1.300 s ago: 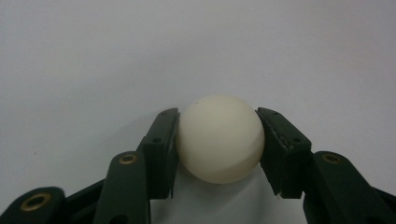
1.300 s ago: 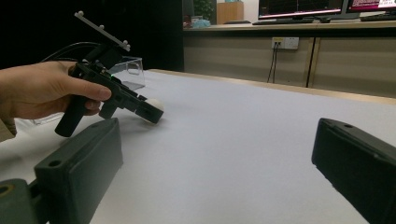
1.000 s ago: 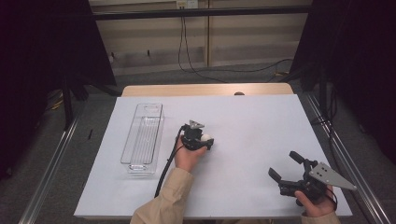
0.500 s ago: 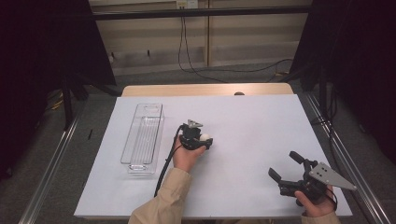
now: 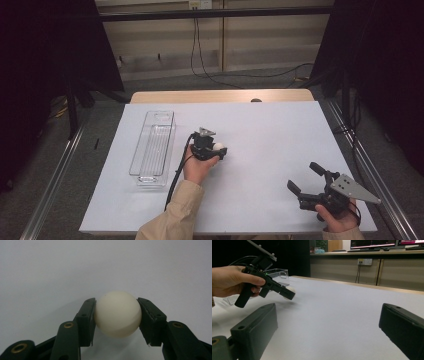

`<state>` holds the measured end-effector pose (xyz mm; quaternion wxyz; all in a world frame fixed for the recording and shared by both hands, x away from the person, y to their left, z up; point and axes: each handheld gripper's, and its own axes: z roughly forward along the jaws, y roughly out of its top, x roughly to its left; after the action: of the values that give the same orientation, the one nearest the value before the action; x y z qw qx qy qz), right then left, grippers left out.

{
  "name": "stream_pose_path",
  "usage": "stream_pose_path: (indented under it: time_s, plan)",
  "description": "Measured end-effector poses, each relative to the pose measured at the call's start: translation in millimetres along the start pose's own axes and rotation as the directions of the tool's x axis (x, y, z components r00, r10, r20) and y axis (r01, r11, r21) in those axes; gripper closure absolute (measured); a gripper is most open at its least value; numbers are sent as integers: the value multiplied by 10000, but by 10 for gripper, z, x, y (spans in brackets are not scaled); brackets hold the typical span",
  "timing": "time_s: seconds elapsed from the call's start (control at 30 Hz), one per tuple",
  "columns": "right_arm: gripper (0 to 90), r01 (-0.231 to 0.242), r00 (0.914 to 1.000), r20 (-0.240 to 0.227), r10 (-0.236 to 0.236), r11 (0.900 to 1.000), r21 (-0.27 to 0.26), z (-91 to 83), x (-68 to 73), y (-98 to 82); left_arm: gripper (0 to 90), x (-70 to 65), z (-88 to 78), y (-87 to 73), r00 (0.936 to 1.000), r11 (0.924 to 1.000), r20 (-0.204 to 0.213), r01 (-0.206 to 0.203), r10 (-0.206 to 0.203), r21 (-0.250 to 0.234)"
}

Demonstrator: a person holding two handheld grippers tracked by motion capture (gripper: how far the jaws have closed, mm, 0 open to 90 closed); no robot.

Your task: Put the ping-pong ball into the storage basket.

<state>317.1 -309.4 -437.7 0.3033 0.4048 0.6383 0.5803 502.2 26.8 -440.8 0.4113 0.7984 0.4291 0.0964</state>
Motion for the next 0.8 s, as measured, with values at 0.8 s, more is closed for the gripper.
stream_pose_path:
  time_s: [0.8]
  plan:
    - [14,53,10000,-4,-53,10000,28,13,1,-14,512,33,-143,29,9999,10000,99,-91,91,-30]
